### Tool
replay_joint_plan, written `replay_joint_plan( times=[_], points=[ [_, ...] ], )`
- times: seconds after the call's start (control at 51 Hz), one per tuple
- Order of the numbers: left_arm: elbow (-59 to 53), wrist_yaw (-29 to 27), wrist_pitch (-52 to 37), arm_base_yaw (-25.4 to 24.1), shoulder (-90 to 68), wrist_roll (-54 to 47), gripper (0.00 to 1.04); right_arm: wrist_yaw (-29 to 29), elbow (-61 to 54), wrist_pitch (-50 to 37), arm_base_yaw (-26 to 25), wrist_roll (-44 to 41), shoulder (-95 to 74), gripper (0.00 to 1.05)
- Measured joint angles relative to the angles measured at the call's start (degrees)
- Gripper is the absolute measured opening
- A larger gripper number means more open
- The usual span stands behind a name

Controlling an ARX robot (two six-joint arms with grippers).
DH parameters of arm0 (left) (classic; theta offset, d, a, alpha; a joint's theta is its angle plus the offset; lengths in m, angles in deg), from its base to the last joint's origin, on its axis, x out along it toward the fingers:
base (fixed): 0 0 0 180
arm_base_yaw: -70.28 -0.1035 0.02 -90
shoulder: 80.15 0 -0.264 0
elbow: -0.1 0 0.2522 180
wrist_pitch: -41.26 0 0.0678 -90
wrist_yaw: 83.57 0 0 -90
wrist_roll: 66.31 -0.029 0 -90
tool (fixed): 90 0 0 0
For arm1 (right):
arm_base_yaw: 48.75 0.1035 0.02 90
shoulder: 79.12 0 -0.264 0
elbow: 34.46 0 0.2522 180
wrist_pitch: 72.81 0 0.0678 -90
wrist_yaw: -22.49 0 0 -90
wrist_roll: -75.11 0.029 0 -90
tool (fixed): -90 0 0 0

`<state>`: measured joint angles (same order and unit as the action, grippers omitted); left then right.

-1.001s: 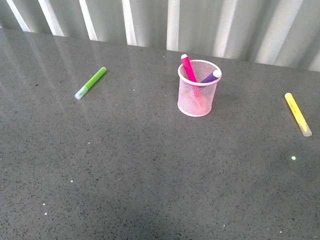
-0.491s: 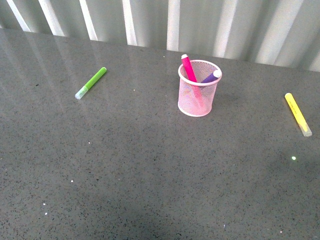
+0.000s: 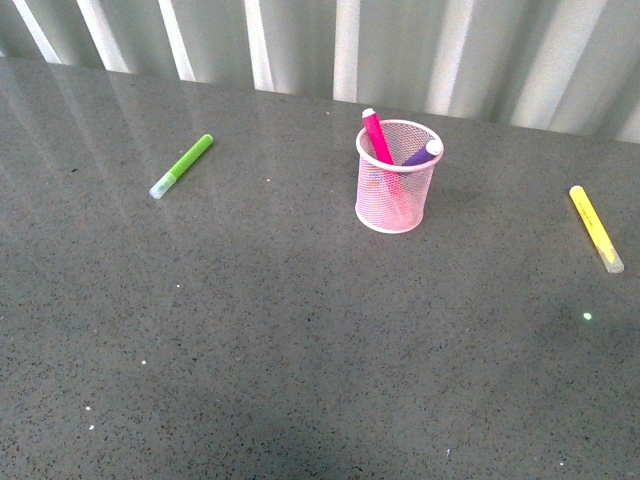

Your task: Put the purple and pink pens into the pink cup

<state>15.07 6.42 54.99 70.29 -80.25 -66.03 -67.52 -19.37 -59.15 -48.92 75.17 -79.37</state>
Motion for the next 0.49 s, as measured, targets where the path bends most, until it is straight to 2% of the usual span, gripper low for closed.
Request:
replay_joint_plan(
  times=[0.157, 0.196, 0.275, 0.491],
  points=[
    [-0.02, 0.0, 0.0, 0.0, 0.0, 0.0, 0.98, 0.0, 0.0, 0.0, 0.0, 0.0, 0.0, 0.96],
    [0.0, 0.0, 0.0, 0.0, 0.0, -0.02, 0.98, 0.0, 0.0, 0.0, 0.0, 0.07, 0.0, 1.0],
    [-0.02, 0.0, 0.0, 0.0, 0.0, -0.02, 0.98, 0.0, 0.0, 0.0, 0.0, 0.04, 0.0, 0.97],
    [0.0, 0.0, 0.0, 0.0, 0.0, 0.0, 0.98, 0.0, 0.0, 0.0, 0.0, 0.04, 0.0, 0.98]
  ],
)
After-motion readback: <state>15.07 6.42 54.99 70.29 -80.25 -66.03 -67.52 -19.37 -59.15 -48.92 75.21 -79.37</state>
